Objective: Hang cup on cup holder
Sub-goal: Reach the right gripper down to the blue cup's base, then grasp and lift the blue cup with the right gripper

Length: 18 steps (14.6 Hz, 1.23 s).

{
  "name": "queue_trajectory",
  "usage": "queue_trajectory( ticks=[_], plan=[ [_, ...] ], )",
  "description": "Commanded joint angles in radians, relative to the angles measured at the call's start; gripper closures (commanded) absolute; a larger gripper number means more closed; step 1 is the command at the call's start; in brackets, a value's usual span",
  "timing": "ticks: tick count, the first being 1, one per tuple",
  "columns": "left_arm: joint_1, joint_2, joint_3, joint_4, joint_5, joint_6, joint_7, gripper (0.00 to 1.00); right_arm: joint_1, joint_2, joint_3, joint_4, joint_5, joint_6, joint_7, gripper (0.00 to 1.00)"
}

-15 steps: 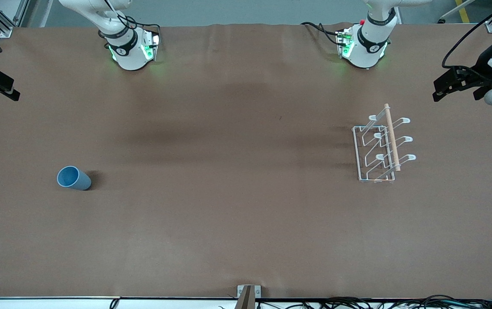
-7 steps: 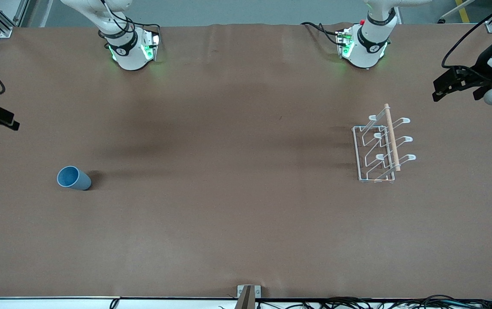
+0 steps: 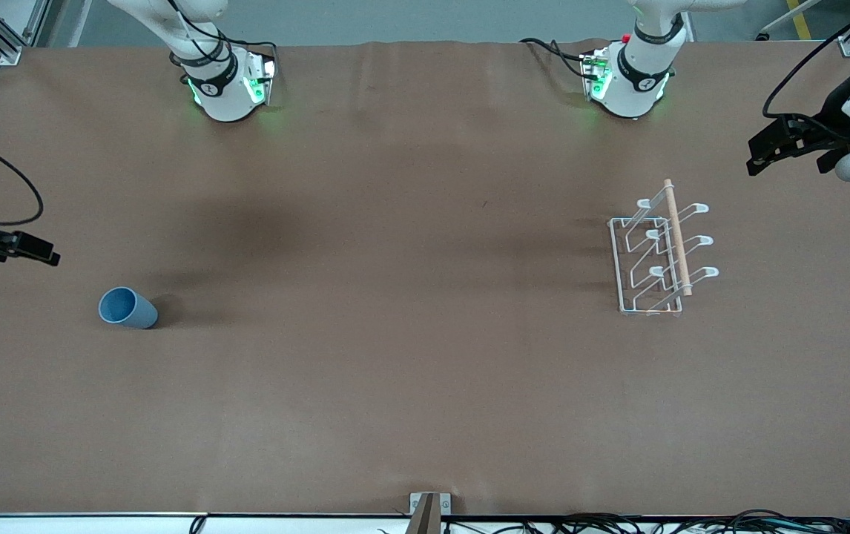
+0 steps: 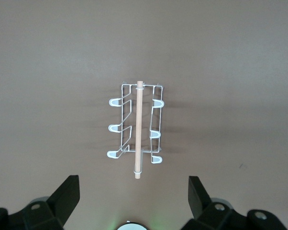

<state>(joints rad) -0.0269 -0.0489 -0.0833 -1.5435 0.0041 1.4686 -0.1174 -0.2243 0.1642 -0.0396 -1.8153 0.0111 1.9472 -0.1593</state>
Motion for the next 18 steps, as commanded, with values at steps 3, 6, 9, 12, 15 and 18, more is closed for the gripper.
queue_trajectory(
  ticks=[3, 6, 9, 12, 15, 18],
  plan=[
    [0.001, 0.009, 0.000, 0.020, -0.007, -0.005, 0.015, 0.00, -0.039, 0.119, 0.015, -0.007, -0.003, 0.114, -0.011, 0.03],
    [0.001, 0.009, 0.000, 0.020, -0.007, -0.005, 0.015, 0.00, -0.055, 0.205, 0.017, -0.006, 0.018, 0.199, -0.039, 0.03],
    [0.001, 0.009, 0.000, 0.019, -0.007, -0.005, 0.015, 0.00, -0.059, 0.270, 0.017, -0.006, 0.113, 0.213, -0.091, 0.04],
    [0.001, 0.009, 0.000, 0.019, -0.007, -0.005, 0.015, 0.00, -0.059, 0.307, 0.018, -0.010, 0.147, 0.217, -0.129, 0.08],
    [0.001, 0.009, 0.000, 0.019, -0.007, -0.005, 0.015, 0.00, -0.056, 0.319, 0.020, -0.015, 0.147, 0.226, -0.147, 0.59],
    [0.001, 0.009, 0.000, 0.019, -0.007, -0.005, 0.015, 0.00, -0.069, 0.342, 0.020, -0.013, 0.148, 0.256, -0.216, 0.96]
  ],
)
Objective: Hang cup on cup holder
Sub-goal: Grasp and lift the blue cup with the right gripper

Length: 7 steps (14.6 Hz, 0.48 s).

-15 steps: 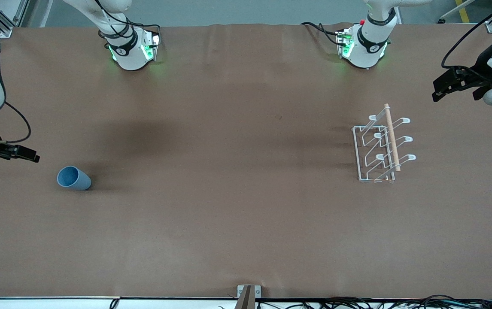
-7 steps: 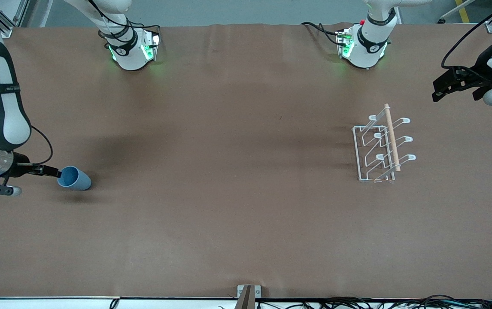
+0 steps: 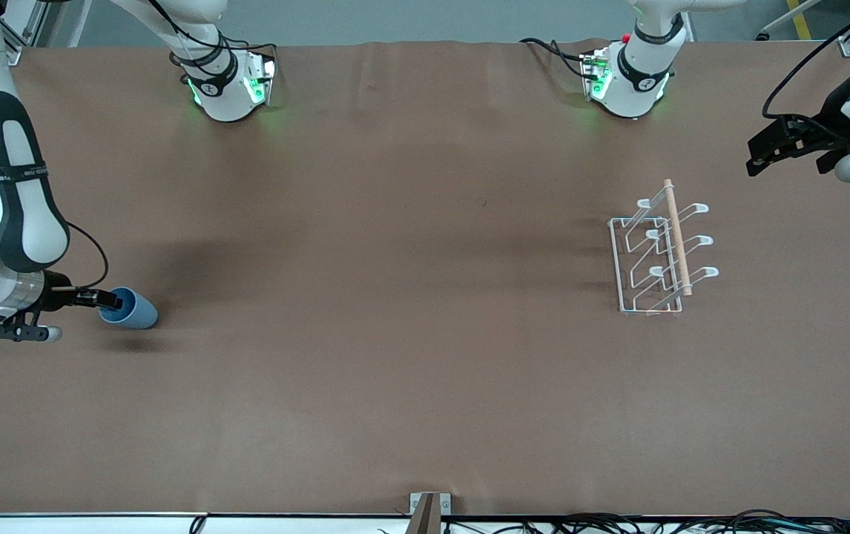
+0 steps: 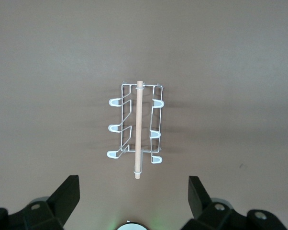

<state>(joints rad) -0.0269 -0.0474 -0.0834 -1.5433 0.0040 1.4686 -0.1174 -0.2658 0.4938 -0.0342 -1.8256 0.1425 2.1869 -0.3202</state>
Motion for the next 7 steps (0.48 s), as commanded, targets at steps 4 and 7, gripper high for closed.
queue_trajectory(
  ticks=[4, 7],
  plan=[
    [0.001, 0.008, 0.001, 0.018, -0.007, -0.005, 0.015, 0.00, -0.016, -0.003, 0.020, -0.001, 0.052, -0.065, -0.057, 1.00],
    [0.001, 0.008, 0.001, 0.015, -0.007, -0.007, 0.015, 0.00, -0.015, -0.067, 0.053, 0.002, 0.175, -0.214, -0.056, 1.00]
  ],
)
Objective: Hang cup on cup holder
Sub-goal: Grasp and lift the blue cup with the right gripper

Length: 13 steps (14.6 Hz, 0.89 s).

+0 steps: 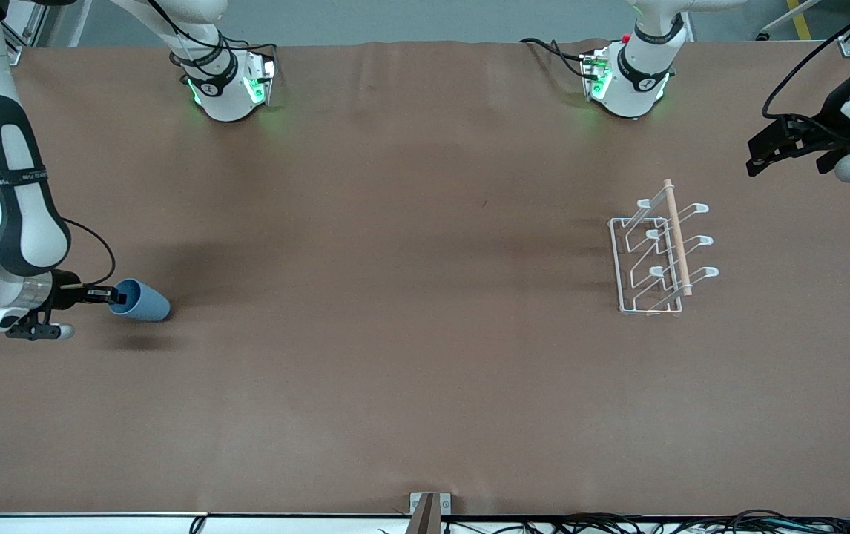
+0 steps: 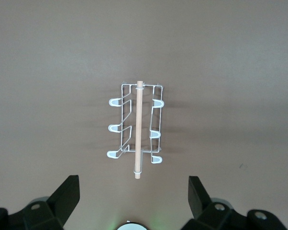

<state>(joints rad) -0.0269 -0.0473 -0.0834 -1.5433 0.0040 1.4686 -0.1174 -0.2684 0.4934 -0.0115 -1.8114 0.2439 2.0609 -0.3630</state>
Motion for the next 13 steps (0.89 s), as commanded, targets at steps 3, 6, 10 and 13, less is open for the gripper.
queue_trajectory(
  ticks=[3, 6, 10, 13],
  plan=[
    [0.001, 0.007, 0.001, 0.015, -0.007, -0.005, 0.015, 0.00, -0.006, -0.114, 0.039, -0.014, 0.269, -0.250, -0.014, 1.00],
    [-0.010, 0.009, -0.004, 0.022, -0.009, -0.005, 0.013, 0.00, -0.006, -0.128, 0.039, -0.029, 0.538, -0.430, -0.021, 0.99],
    [-0.071, 0.038, -0.033, 0.023, -0.097, 0.006, 0.008, 0.00, 0.072, -0.177, 0.039, -0.121, 0.814, -0.470, -0.019, 0.99],
    [-0.148, 0.073, -0.078, 0.031, -0.093, 0.080, -0.010, 0.00, 0.152, -0.190, 0.041, -0.151, 0.942, -0.472, -0.016, 0.99]
  ],
)
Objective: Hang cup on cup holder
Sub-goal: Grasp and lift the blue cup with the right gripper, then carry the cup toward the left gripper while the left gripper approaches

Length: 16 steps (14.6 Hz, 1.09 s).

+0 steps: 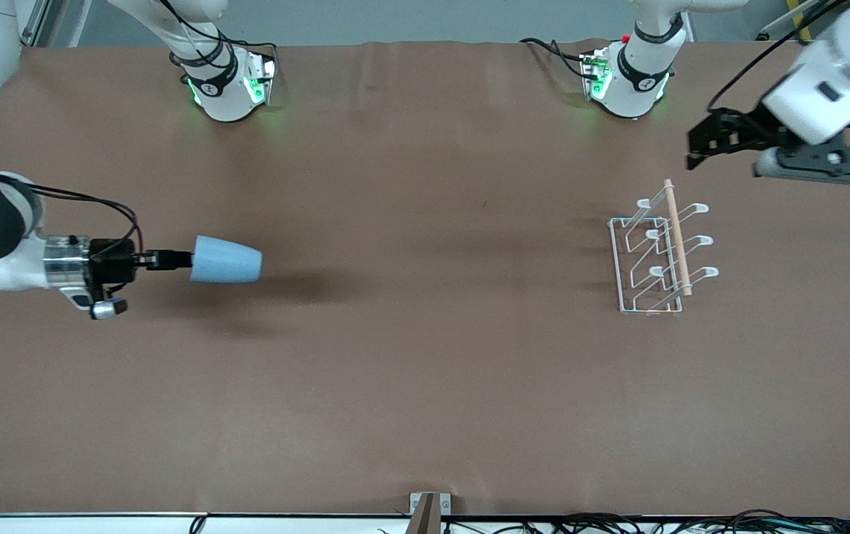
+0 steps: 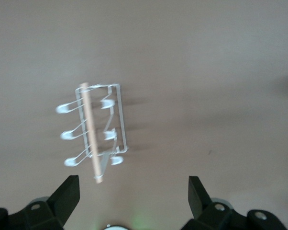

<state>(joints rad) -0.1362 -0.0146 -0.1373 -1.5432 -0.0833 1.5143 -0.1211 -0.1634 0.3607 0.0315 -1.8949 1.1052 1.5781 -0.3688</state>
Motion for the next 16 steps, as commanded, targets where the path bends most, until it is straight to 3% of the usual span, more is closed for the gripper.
queue_trajectory(
  ticks=[1, 4, 9, 13, 16],
  plan=[
    [-0.063, 0.060, -0.040, 0.043, -0.006, 0.071, -0.005, 0.00, 0.065, -0.055, -0.004, -0.067, 0.123, 0.011, -0.009, 0.99],
    [-0.144, 0.140, -0.077, 0.101, -0.006, 0.164, 0.011, 0.00, 0.134, -0.052, -0.004, -0.064, 0.243, 0.010, -0.002, 1.00],
    [-0.304, 0.287, -0.084, 0.274, 0.006, 0.270, 0.014, 0.00, 0.199, -0.043, -0.004, -0.062, 0.358, -0.076, -0.002, 1.00],
    [-0.423, 0.326, -0.077, 0.291, 0.069, 0.394, 0.014, 0.00, 0.228, -0.020, -0.004, -0.066, 0.410, -0.142, -0.001, 1.00],
    [-0.445, 0.341, -0.085, 0.291, 0.069, 0.515, 0.056, 0.00, 0.245, 0.024, -0.004, -0.062, 0.416, -0.187, -0.002, 0.99]
  ],
)
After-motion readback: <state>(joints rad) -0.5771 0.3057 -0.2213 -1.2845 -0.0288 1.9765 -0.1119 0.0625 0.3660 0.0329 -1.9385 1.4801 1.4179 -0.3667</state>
